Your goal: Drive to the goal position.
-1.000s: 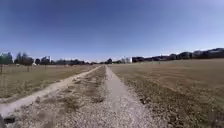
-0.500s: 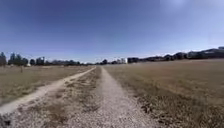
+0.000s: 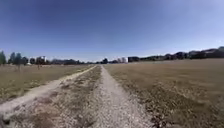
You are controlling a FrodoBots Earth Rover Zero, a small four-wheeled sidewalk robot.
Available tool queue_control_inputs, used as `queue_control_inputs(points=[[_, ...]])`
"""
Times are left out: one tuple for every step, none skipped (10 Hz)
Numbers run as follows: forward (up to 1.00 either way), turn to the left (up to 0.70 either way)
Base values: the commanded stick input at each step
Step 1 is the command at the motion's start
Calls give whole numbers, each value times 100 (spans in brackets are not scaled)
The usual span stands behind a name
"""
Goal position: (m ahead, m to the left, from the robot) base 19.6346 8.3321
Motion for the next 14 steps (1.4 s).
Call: queue_control_inputs(points=[[70,0],[70,0],[70,0],[70,0],[70,0],[70,0],[70,0],[70,6],[70,23],[70,32],[70,22],[70,12],[70,2],[70,0]])
